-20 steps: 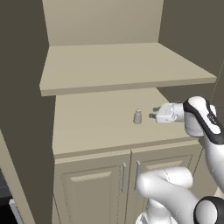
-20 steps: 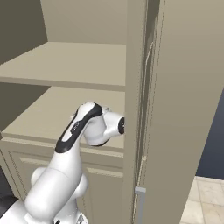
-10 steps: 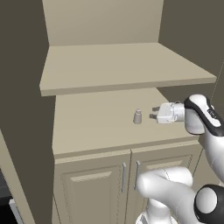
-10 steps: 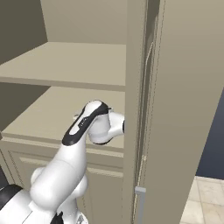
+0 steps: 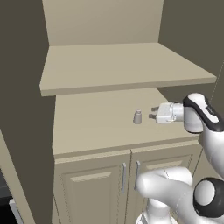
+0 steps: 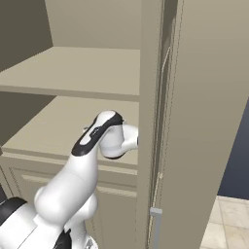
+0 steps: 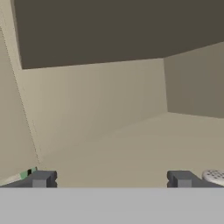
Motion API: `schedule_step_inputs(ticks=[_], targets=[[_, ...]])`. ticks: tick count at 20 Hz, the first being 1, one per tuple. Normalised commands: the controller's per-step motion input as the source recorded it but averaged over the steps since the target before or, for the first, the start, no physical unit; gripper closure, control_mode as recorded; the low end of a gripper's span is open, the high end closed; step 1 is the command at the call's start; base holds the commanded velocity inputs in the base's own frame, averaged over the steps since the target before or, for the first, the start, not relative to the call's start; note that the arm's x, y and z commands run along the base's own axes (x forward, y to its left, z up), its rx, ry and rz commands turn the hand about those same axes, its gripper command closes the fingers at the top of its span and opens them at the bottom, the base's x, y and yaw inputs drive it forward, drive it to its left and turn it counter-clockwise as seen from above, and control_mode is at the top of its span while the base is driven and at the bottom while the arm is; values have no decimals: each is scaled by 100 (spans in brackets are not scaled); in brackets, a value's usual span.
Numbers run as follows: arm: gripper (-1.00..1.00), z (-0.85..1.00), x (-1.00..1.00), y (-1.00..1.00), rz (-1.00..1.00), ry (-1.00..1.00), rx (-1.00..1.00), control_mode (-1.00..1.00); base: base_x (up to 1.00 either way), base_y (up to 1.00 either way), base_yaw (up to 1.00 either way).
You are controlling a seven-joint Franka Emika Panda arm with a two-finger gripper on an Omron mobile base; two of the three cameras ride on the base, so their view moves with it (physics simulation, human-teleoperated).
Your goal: Retrieve the shaker from the cabinet and place it next the steak on a plate on the dining table.
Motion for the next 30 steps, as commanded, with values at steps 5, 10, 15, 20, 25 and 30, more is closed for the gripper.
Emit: schedule_step_inputs(ticks=[5,10,15,20,25,30], targets=[[-100,-12,10,0,1,0,0,-100,0,0,0],[-100,-5,13,0,1,0,0,-100,0,0,0],[-100,-6,16,0,1,0,0,-100,0,0,0],[-100,-15,13,0,2,0,0,-100,0,0,0],[-100,-16,17,0,1,-2,0,-100,0,0,0],[-100,-7,11,-1,0,-5,0,-100,0,0,0]])
